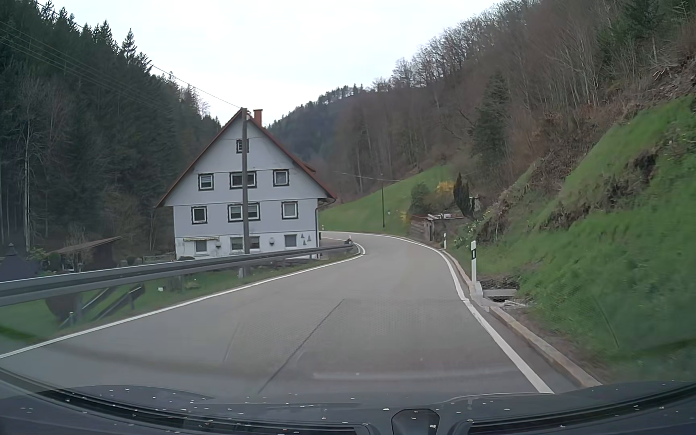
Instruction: Follow the waypoints while adhering to traffic rules and regulations
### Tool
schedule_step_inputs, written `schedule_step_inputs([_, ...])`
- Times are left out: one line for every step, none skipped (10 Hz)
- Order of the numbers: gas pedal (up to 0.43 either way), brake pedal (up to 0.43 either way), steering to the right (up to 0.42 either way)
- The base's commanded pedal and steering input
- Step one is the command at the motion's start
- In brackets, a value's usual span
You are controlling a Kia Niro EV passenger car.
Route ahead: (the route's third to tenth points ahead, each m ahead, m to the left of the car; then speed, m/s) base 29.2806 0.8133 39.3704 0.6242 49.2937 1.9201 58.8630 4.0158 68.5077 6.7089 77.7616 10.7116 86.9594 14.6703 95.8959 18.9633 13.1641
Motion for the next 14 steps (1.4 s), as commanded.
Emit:
schedule_step_inputs([0.0,0.0,0.04])
schedule_step_inputs([0.0,0.0,0.039])
schedule_step_inputs([0.0,0.0,0.039])
schedule_step_inputs([0.0,0.0,0.04])
schedule_step_inputs([0.0,0.0,0.04])
schedule_step_inputs([0.0,0.0,0.04])
schedule_step_inputs([0.0,0.0,0.036])
schedule_step_inputs([0.0,0.0,0.021])
schedule_step_inputs([0.0,0.0,0.009])
schedule_step_inputs([0.0,0.0,0.0])
schedule_step_inputs([0.0,0.0,-0.003])
schedule_step_inputs([0.0,0.0,-0.002])
schedule_step_inputs([0.0,0.0,-0.002])
schedule_step_inputs([0.0,0.0,-0.007])
